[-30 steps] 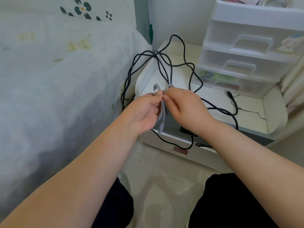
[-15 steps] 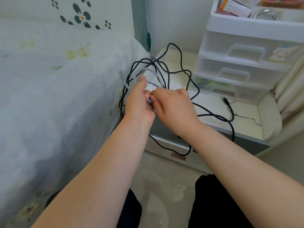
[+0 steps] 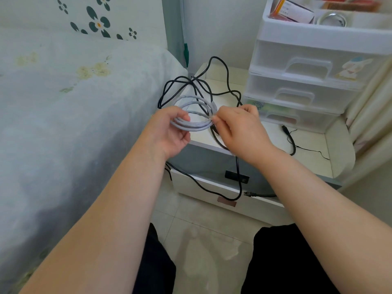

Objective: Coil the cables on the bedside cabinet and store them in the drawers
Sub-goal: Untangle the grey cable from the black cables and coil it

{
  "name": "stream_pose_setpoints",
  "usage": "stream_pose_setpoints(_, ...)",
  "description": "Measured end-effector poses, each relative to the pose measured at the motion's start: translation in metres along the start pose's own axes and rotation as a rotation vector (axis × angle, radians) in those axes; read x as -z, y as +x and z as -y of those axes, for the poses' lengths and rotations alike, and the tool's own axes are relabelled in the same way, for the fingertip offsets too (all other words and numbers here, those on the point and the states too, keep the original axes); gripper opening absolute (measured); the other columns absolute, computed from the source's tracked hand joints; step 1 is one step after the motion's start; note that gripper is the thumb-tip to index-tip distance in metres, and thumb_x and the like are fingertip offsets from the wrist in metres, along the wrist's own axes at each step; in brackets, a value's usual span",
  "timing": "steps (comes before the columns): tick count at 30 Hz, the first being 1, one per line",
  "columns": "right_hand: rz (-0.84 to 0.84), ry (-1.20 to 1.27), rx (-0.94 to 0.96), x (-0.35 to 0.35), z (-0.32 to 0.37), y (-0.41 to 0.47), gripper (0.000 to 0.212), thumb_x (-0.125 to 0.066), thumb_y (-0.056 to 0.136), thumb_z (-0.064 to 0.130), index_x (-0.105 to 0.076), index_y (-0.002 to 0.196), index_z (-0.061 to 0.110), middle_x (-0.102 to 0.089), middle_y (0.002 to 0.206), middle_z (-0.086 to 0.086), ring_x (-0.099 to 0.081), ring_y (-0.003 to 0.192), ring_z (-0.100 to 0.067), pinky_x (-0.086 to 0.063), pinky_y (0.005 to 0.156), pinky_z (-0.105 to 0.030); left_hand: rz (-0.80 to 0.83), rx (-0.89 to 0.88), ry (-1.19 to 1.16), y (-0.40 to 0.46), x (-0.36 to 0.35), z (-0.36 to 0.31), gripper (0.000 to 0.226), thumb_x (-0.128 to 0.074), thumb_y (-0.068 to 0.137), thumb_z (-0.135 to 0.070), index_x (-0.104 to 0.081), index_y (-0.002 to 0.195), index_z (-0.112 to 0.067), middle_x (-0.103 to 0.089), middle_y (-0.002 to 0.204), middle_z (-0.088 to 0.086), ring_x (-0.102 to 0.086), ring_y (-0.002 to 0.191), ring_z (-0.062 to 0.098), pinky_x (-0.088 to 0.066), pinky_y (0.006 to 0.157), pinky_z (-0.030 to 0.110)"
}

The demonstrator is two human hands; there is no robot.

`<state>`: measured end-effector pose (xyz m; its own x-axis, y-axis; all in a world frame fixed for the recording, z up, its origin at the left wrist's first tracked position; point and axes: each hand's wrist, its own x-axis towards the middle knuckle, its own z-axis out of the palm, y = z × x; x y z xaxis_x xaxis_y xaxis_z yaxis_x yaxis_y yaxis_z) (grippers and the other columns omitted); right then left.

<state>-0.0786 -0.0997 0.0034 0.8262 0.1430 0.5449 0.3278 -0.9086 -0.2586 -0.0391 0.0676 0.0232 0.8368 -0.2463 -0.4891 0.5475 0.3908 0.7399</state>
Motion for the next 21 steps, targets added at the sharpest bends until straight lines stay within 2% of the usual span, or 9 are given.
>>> stream_pose_setpoints(4,0.082,0.157,-0.074,0.006,0.005,-0.008,0.026,-0.042,0.098,0.023,-0.046,0.074,0.015,-0.043,0.059,0.006,-0.039,0.058,-0.023,-0.033,0.079,-0.031,0.003,-0.112,0.233,-0.001,0.004,0.000,0.027,-0.054,0.094,-0.039,-0.069,0.084,-0.019,-0.055,0.048,-0.007,-0.050,0.051,0.006,-0.039,0.058,0.021)
stream_pose_setpoints(7,0.174,0.398,-0.325,0.018,0.001,-0.006,0.033,-0.043,0.098,0.028,-0.050,0.076,0.005,-0.047,0.063,-0.003,-0.044,0.061,-0.018,-0.036,0.060,-0.027,0.172,-0.237,0.320,-0.008,0.006,-0.003,0.022,-0.051,0.097,-0.029,-0.070,0.088,-0.021,-0.057,0.058,-0.006,-0.052,0.057,0.005,-0.036,0.062,0.022)
stream_pose_setpoints(10,0.216,0.613,-0.507,0.027,-0.007,-0.005,0.033,-0.045,0.097,0.026,-0.052,0.069,0.010,-0.047,0.055,0.003,-0.043,0.048,-0.004,-0.037,0.050,-0.014,0.347,-0.281,0.436,-0.015,0.014,-0.005,0.015,-0.059,0.086,-0.019,-0.073,0.083,-0.022,-0.063,0.072,-0.006,-0.054,0.068,0.006,-0.036,0.066,0.023)
stream_pose_setpoints(12,0.232,0.768,-0.589,0.028,-0.011,-0.005,0.034,-0.046,0.097,0.023,-0.052,0.064,0.013,-0.045,0.049,0.003,-0.041,0.043,-0.005,-0.040,0.057,-0.015,0.395,-0.275,0.664,-0.019,0.022,-0.005,0.014,-0.063,0.082,-0.014,-0.073,0.076,-0.022,-0.070,0.086,-0.009,-0.062,0.083,0.005,-0.042,0.076,0.021)
stream_pose_setpoints(14,0.267,0.907,-0.630,0.027,-0.014,-0.007,0.036,-0.046,0.096,0.017,-0.050,0.061,0.011,-0.042,0.049,-0.002,-0.038,0.043,-0.012,-0.040,0.059,-0.015,0.368,-0.307,0.993,-0.021,0.027,-0.002,0.019,-0.065,0.086,-0.009,-0.071,0.077,-0.024,-0.069,0.101,-0.017,-0.060,0.097,-0.009,-0.040,0.085,0.016)
stream_pose_setpoints(16,0.354,0.991,-0.668,0.025,-0.017,-0.011,0.038,-0.046,0.096,0.012,-0.048,0.058,0.011,-0.039,0.047,-0.002,-0.035,0.044,-0.014,-0.037,0.055,-0.017,0.326,-0.417,1.254,-0.019,0.029,0.007,0.020,-0.065,0.089,-0.012,-0.069,0.078,-0.028,-0.067,0.099,-0.019,-0.055,0.094,-0.019,-0.038,0.083,0.016)
stream_pose_setpoints(18,0.456,1.045,-0.736,0.024,-0.019,-0.015,0.037,-0.046,0.095,0.014,-0.048,0.058,0.013,-0.038,0.043,0.003,-0.033,0.043,-0.014,-0.035,0.060,-0.025,0.256,-0.532,1.522,-0.016,0.029,0.016,0.019,-0.058,0.092,-0.012,-0.069,0.088,-0.027,-0.066,0.093,-0.009,-0.058,0.088,-0.004,-0.043,0.076,0.025)
stream_pose_setpoints(20,0.551,1.109,-0.842,0.024,-0.022,-0.018,0.036,-0.046,0.095,0.016,-0.047,0.060,0.015,-0.034,0.041,0.006,-0.031,0.041,-0.012,-0.036,0.067,-0.029,0.164,-0.657,1.831,-0.012,0.028,0.024,0.029,-0.048,0.090,-0.001,-0.067,0.102,-0.019,-0.065,0.096,0.003,-0.059,0.089,0.022,-0.046,0.073,0.037)
stream_pose_setpoints(21,0.593,1.132,-0.895,0.025,-0.023,-0.019,0.035,-0.045,0.096,0.017,-0.046,0.060,0.016,-0.032,0.041,0.007,-0.029,0.040,-0.010,-0.039,0.071,-0.029,0.141,-0.748,1.924,-0.011,0.029,0.028,0.035,-0.045,0.086,0.003,-0.066,0.105,-0.018,-0.063,0.097,0.006,-0.058,0.091,0.027,-0.045,0.071,0.039)
